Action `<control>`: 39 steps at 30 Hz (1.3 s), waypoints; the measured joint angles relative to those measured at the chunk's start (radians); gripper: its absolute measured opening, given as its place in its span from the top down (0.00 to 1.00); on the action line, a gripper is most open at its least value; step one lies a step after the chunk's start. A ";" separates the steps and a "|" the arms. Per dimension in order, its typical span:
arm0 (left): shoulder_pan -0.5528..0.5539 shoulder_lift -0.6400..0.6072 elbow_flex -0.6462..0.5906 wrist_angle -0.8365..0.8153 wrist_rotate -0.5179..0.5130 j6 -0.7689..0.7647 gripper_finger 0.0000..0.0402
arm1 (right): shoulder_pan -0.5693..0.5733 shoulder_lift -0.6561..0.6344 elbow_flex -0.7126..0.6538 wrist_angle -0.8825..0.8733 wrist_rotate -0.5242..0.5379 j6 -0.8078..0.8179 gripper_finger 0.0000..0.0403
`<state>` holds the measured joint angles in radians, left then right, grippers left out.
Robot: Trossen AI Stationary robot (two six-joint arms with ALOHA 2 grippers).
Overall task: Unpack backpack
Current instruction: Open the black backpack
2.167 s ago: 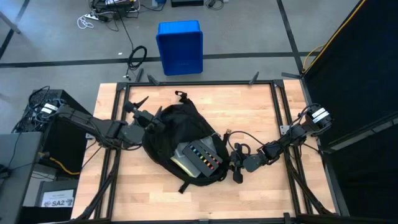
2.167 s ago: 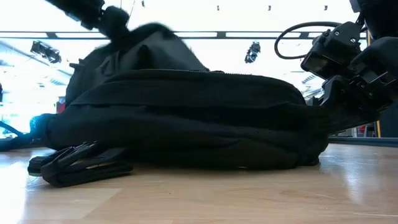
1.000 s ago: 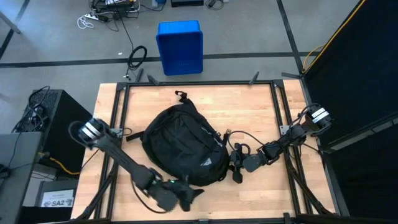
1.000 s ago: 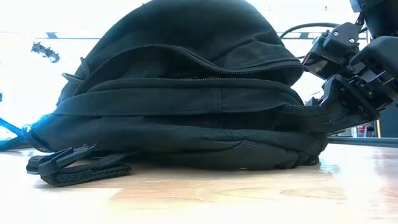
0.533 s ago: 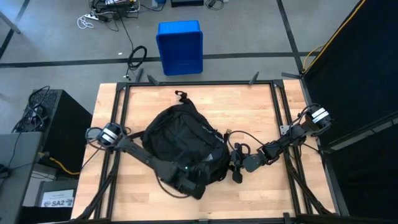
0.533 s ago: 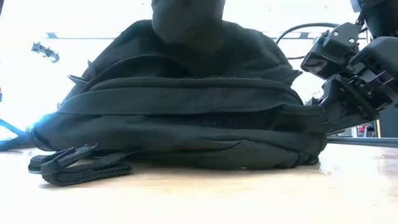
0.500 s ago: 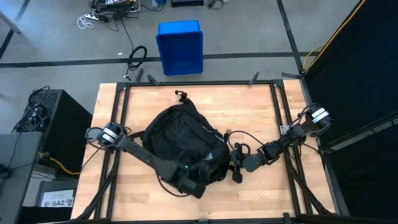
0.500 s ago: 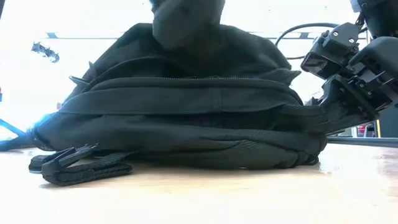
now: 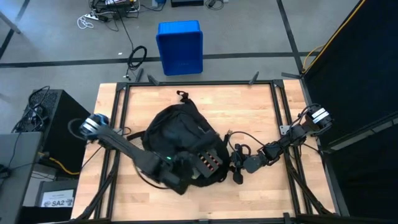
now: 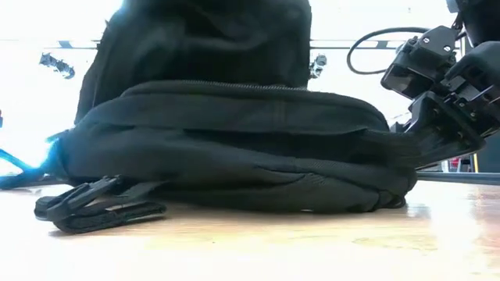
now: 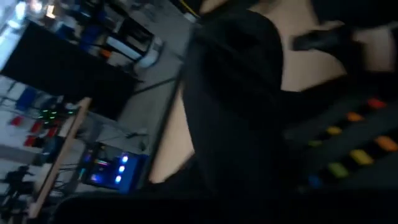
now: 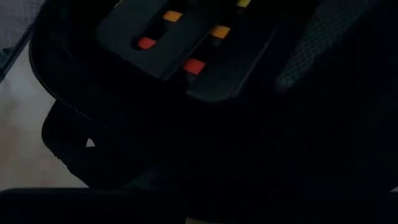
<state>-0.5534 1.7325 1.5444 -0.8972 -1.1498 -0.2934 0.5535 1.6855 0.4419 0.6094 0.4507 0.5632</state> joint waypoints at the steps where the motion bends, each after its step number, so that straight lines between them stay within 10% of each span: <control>1: -0.002 -0.034 0.000 -0.046 -0.012 -0.036 1.00 | 0.001 0.000 0.000 0.000 0.000 0.000 0.68; 10: 0.032 -0.173 -0.002 -0.674 -0.092 -0.635 1.00 | 0.010 0.000 0.002 0.003 0.002 0.007 0.68; 18: 0.168 -0.267 -0.236 -0.655 -0.079 -0.763 1.00 | 0.032 -0.001 0.001 0.000 0.004 0.043 0.67; 27: 0.297 -0.344 -0.605 -0.307 0.105 -0.707 1.00 | 0.047 0.000 0.000 0.000 -0.004 0.046 0.67; 39: 0.400 -0.344 -0.802 0.099 0.345 -0.510 1.00 | 0.065 -0.057 -0.003 -0.002 -0.030 -0.037 0.66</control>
<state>-0.1538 1.3880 0.7427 -0.7978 -0.8047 -0.8032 0.6182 1.6284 0.4393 0.6078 0.4205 0.5262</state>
